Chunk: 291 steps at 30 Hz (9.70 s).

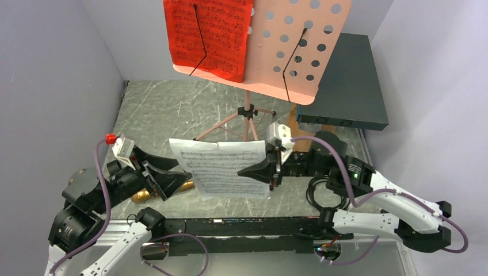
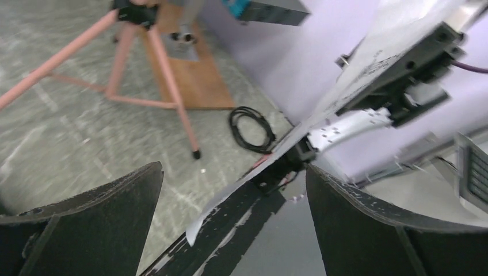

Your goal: Set up the instrument practice props

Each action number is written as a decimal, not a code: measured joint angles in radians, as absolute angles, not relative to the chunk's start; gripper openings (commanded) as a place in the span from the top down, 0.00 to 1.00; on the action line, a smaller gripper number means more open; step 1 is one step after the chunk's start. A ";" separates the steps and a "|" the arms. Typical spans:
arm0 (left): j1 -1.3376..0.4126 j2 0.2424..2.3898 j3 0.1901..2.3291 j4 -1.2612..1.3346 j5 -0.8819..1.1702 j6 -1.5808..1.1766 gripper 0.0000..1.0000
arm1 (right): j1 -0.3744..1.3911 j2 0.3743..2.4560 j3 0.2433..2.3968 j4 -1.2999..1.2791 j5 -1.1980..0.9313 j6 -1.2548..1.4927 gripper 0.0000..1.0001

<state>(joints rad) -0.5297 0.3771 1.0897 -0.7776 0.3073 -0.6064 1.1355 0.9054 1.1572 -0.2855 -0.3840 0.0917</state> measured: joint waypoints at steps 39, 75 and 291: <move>-0.530 0.682 1.198 -0.300 0.731 -0.456 1.00 | 1.135 0.760 1.102 -0.246 -0.231 0.145 0.55; -0.530 0.892 1.572 -0.482 0.490 -0.439 1.00 | 0.875 1.249 1.893 -0.422 0.635 0.222 0.53; -0.530 0.385 1.229 -0.893 -0.484 -0.417 0.01 | 1.147 1.890 0.982 0.342 0.596 1.311 1.00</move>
<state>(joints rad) -0.5297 0.3855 1.2289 -0.8928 -0.4843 -0.4171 1.1473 1.8900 0.9825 0.3416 0.5964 1.3106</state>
